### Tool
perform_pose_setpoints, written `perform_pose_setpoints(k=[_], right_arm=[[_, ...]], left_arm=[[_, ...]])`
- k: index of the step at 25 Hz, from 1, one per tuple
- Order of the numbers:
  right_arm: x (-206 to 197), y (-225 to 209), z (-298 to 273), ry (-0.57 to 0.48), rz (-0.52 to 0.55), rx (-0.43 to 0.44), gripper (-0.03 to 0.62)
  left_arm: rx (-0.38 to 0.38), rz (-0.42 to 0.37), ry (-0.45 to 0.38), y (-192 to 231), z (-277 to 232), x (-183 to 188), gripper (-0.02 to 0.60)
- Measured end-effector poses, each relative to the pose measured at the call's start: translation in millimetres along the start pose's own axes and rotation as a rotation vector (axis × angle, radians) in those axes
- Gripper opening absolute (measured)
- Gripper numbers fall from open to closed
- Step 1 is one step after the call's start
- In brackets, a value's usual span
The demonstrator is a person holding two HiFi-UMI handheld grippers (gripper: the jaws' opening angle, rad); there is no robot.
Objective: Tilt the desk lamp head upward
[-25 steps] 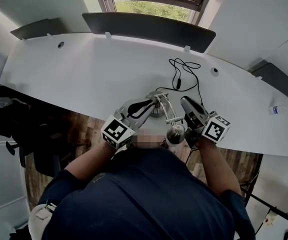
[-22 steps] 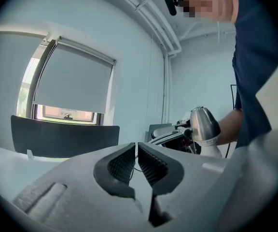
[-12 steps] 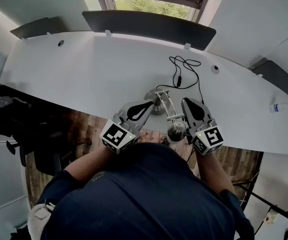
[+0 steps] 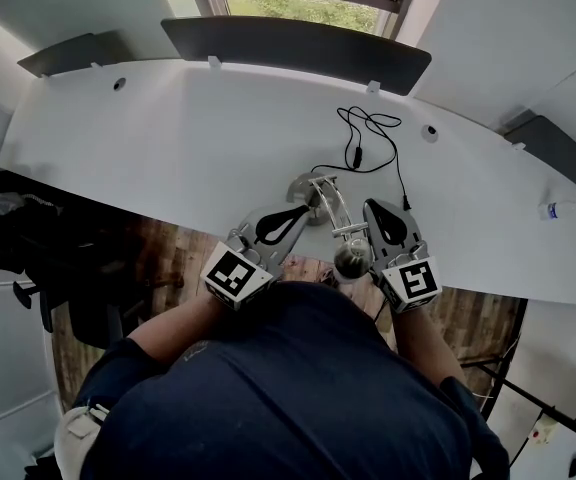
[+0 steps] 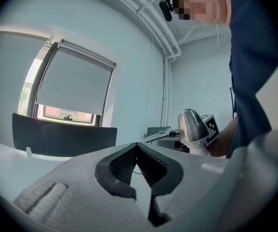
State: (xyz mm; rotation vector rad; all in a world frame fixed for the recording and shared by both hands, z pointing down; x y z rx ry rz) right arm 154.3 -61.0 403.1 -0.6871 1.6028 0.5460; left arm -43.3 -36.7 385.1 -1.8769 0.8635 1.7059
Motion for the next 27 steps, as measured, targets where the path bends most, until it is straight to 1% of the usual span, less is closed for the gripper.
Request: perform_pose_setpoints(k=[2,7,11,15,21,24,27], right_arm=[[0.3,0.6,0.9,0.008,0.004,0.000,0.011],[0.5,-0.2,4.7,0.009,0.002,-0.001,0.011],[-0.8,-1.4,5.9,0.005,-0.007,-0.004,0.009],[-0.7,-1.4,5.6,0.008,-0.007,0.004,0.009],[-1.8,-2.9,7.1,-0.004,0.006,0.022,0.009],[-3.2,-2.4,8.4,0.008,0.008,0.025,0.009],[-6.0,-1.5,9.7,0.019,-0.001,0.027,0.009]], left_arm=[[-0.005,-0.012,0.003,-0.2,0.5,0.6,0.008],[-0.007,0.006,-0.004,-2.4,0.7,-0.1,0.008],[-0.010,-0.009,-0.007,-2.9,0.0,-0.3,0.006],[-0.001,0.010,-0.010,-3.3,-1.0,3.1,0.008],[0.002,0.003,-0.009,-3.8,-0.3,3.2,0.008],[-0.001,-0.017,-0.001,-3.9,0.9,1.8,0.008],[0.001,-0.019,-0.004,-4.0,2.1,2.4,0.006]])
Point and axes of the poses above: the fingertips, and each gripper's own axes: z backward along the fingers, y to its left, x out of its top, the point moved 7 cm from there along z, backward along the fingers, and after that the axes turned 4 degrees about x, right-handed, at the moved point
